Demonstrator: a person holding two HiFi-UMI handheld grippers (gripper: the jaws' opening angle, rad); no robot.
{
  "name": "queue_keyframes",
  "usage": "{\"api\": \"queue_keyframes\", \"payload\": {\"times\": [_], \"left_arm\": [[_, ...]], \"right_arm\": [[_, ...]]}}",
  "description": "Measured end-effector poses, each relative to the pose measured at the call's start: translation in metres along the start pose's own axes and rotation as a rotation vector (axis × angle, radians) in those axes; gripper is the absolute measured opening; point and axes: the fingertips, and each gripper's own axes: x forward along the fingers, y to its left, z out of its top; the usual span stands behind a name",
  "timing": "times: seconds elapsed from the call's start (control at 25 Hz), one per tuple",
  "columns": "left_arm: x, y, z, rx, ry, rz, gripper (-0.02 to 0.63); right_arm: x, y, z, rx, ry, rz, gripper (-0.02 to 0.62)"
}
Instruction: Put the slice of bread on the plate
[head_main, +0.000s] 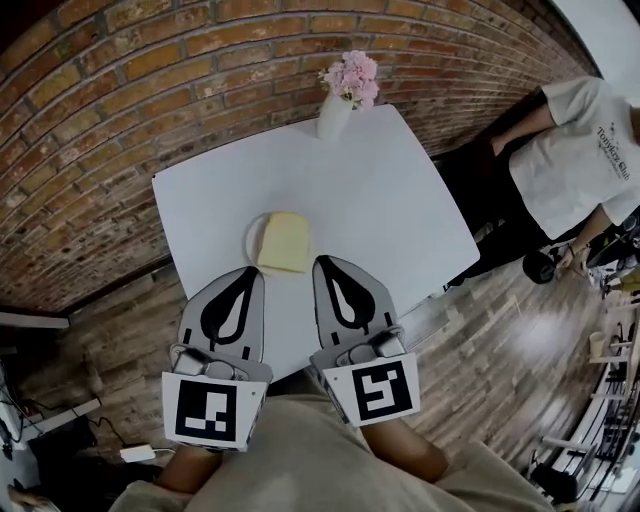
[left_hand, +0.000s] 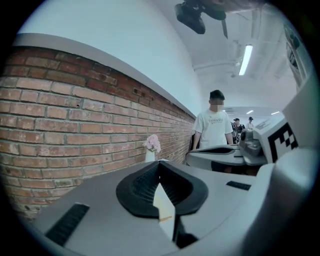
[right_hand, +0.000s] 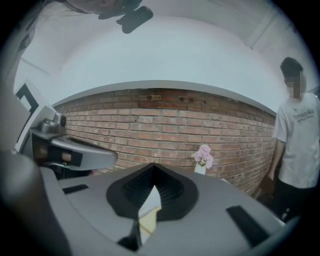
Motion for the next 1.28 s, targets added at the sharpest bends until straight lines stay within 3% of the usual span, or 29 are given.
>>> {"api": "queue_keyframes", "payload": {"times": [0.36,1.28], "left_arm": [[-0.024,-0.036,0.02,0.068,-0.045,-0.032,0.009],[-0.029,-0.065,0.008,0.068,-0.052,0.009,0.009]], "right_arm": [[-0.045,0.019,0.02,-0.004,-0.034,0.039,0.006],[-0.07,0.012,0.011,-0.034,-0.051,0.12,0.006]]}}
